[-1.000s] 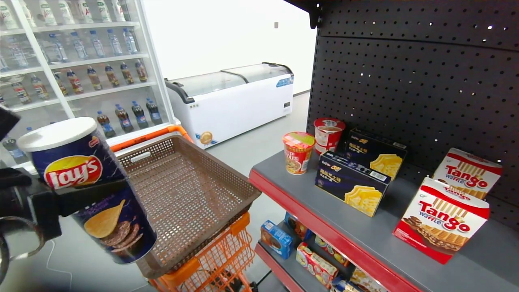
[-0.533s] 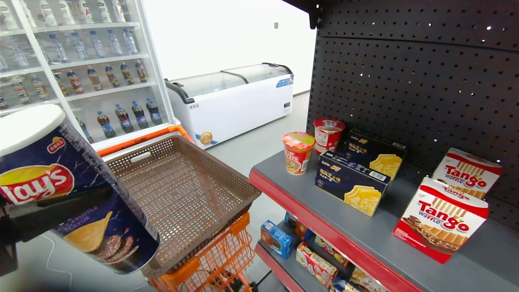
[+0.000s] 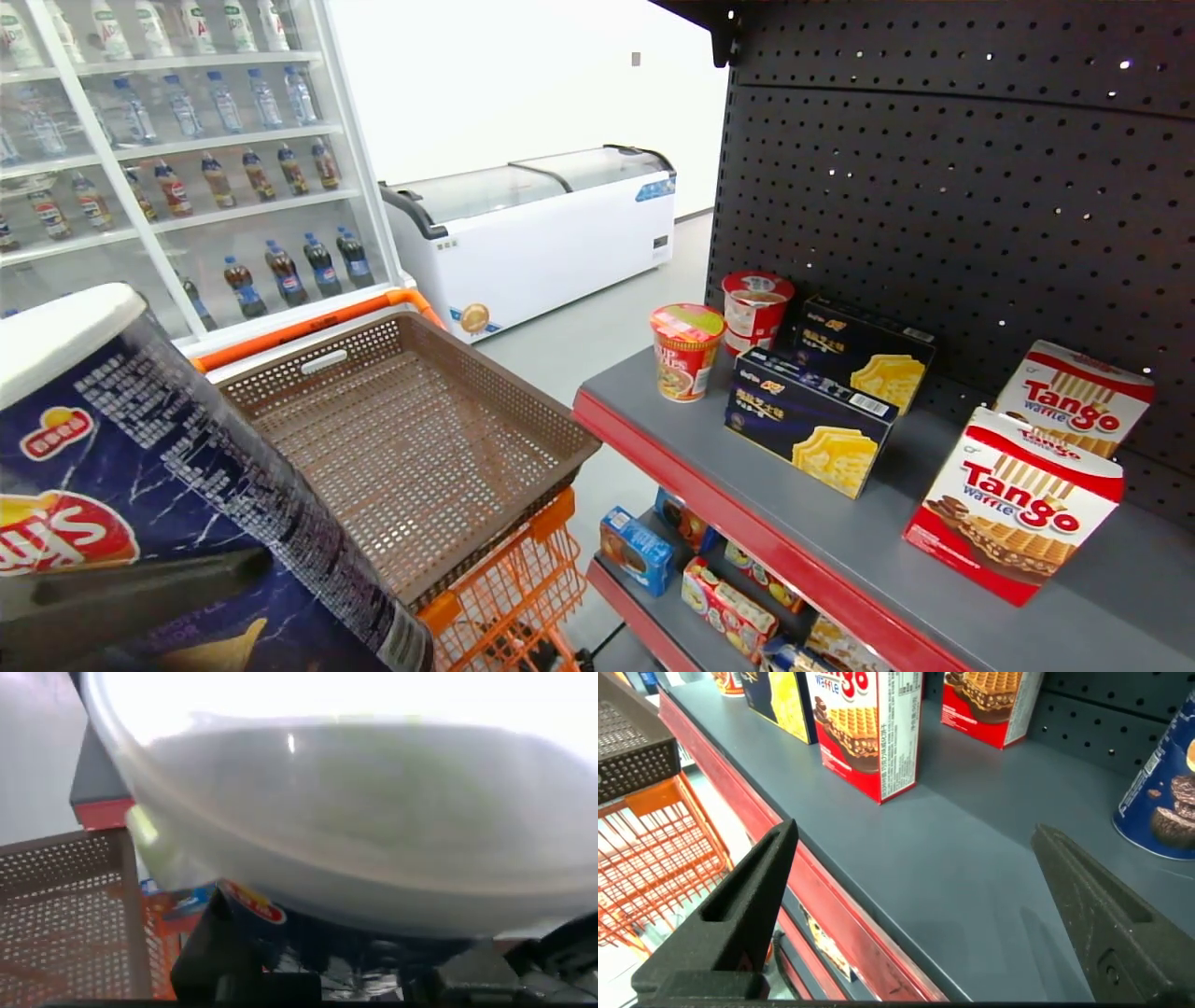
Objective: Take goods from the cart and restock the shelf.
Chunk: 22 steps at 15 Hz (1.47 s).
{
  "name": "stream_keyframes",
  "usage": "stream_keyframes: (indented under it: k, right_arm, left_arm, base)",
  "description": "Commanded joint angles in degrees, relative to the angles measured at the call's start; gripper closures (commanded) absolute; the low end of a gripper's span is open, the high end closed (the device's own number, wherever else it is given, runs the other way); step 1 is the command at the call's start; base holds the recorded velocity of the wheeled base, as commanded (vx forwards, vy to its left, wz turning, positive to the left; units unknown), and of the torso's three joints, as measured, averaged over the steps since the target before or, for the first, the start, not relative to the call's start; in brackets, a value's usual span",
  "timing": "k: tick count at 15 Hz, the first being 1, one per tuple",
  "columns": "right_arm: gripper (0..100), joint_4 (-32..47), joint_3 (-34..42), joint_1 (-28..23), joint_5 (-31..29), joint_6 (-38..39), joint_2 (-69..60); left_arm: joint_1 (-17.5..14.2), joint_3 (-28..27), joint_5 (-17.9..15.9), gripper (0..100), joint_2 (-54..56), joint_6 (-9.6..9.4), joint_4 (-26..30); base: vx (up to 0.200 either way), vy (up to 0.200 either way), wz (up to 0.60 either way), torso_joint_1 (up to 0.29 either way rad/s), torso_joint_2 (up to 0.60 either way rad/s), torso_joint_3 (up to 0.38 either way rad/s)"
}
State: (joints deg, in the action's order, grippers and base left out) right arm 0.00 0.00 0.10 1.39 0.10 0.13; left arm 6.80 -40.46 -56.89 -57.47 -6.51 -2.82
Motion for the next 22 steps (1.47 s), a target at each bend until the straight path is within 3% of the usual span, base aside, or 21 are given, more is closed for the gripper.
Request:
stream_keyframes:
  k: [1, 2, 8, 15, 22]
  right_arm:
    - [0, 0.0, 0.0, 0.0, 0.0, 0.0, 0.0]
    - [0, 0.0, 0.0, 0.0, 0.0, 0.0, 0.0]
    - [0, 0.0, 0.0, 0.0, 0.0, 0.0, 0.0]
    - [0, 0.0, 0.0, 0.0, 0.0, 0.0, 0.0]
    - [0, 0.0, 0.0, 0.0, 0.0, 0.0, 0.0]
  left_arm:
    - [3.0, 2.4, -0.1, 100, -0.5, 0.01, -0.4]
    - [5.4, 4.7, -0.1, 100, -0.6, 0.01, -0.4]
    - [5.6, 1.0, 0.1, 100, -6.7, 0.01, -2.2]
    - [5.7, 1.0, 0.3, 100, -7.0, 0.09, -2.1]
    - [5.7, 1.0, 0.3, 100, -6.9, 0.09, -2.1]
  base:
    - [0.0, 0.0, 0.0, 0.0, 0.0, 0.0]
    - [0.0, 0.0, 0.0, 0.0, 0.0, 0.0]
    - [0.0, 0.0, 0.0, 0.0, 0.0, 0.0]
    - [0.0, 0.0, 0.0, 0.0, 0.0, 0.0]
    - [0.0, 0.0, -0.6, 0.004, 0.0, 0.004]
